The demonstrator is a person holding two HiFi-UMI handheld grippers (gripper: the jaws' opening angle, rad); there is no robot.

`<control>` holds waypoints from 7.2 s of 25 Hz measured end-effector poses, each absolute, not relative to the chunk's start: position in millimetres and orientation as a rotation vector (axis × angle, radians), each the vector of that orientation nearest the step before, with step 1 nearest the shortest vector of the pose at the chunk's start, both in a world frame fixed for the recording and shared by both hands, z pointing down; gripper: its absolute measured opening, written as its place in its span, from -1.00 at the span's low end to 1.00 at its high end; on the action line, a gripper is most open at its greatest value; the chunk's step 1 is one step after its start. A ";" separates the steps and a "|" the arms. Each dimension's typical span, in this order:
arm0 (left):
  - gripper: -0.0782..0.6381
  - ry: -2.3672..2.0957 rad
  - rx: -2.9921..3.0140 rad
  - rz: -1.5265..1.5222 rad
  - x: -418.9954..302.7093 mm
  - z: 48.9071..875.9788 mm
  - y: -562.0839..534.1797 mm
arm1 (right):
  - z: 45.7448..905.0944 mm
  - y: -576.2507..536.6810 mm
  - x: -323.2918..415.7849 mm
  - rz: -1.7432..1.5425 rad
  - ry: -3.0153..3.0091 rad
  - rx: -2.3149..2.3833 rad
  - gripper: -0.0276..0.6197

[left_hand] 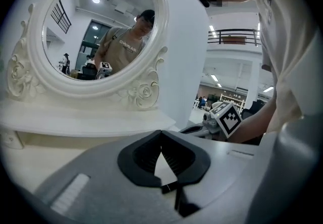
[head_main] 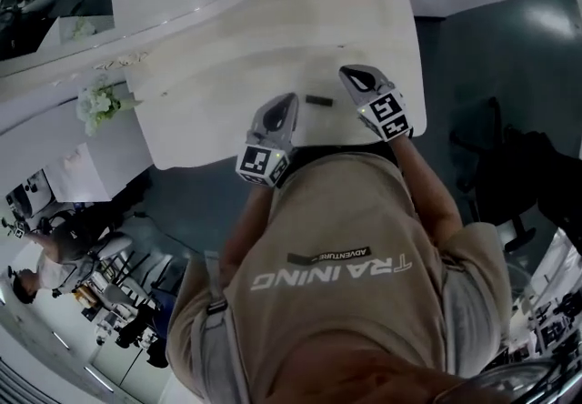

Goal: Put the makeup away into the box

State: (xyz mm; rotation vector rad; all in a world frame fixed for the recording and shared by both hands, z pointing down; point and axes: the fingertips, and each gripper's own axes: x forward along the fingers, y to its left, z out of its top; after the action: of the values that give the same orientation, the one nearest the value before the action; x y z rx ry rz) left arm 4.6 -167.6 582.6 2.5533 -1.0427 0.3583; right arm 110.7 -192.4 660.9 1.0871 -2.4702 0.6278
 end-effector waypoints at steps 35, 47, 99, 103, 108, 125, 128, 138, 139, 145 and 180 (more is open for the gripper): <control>-0.78 -0.999 2.491 0.247 -84.7 606.5 -152.9 | 709.9 -223.9 123.6 1.127 -2.019 1.645 -0.58; -0.78 -0.984 2.520 0.224 -106.3 600.0 -130.1 | 710.3 -178.5 118.9 1.124 -1.993 1.701 -0.58; -0.78 -1.037 2.514 0.292 -89.7 606.9 -127.7 | 599.8 -150.2 74.8 0.272 -2.188 0.825 -0.60; -0.78 -1.048 2.496 0.295 -92.6 603.9 -130.3 | 615.1 -177.3 96.8 0.316 -2.106 0.889 -0.60; -0.78 -1.095 2.462 0.303 -104.9 611.5 -130.4 | 642.4 -197.7 93.0 0.332 -2.069 0.876 -0.60; -0.78 -1.194 2.413 0.290 -116.4 613.2 -141.9 | 667.5 -219.9 69.8 0.424 -2.125 0.835 -0.58; -0.78 -1.180 2.417 0.306 -112.4 613.8 -136.8 | 667.0 -215.5 68.3 0.466 -2.160 0.845 -0.57; -0.78 -1.122 2.463 0.333 -94.4 607.2 -134.0 | 646.4 -203.3 78.8 0.527 -2.251 0.944 -0.51; -0.78 -1.115 2.470 0.335 -92.7 605.8 -135.3 | 644.8 -200.0 81.6 0.527 -2.256 0.961 -0.51; -0.78 -1.040 2.516 0.356 -77.8 598.7 -139.7 | 640.5 -173.6 97.2 0.530 -2.259 1.040 -0.52; -0.78 -0.769 2.435 0.709 59.1 695.1 -173.4 | 703.3 -157.2 177.2 0.673 -2.253 1.162 -0.90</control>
State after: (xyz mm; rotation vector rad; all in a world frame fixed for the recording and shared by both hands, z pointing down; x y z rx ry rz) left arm 59.1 -173.4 695.1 2.4349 -0.7688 0.7092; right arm 177.2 -157.2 703.3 1.1618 -2.2529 0.6729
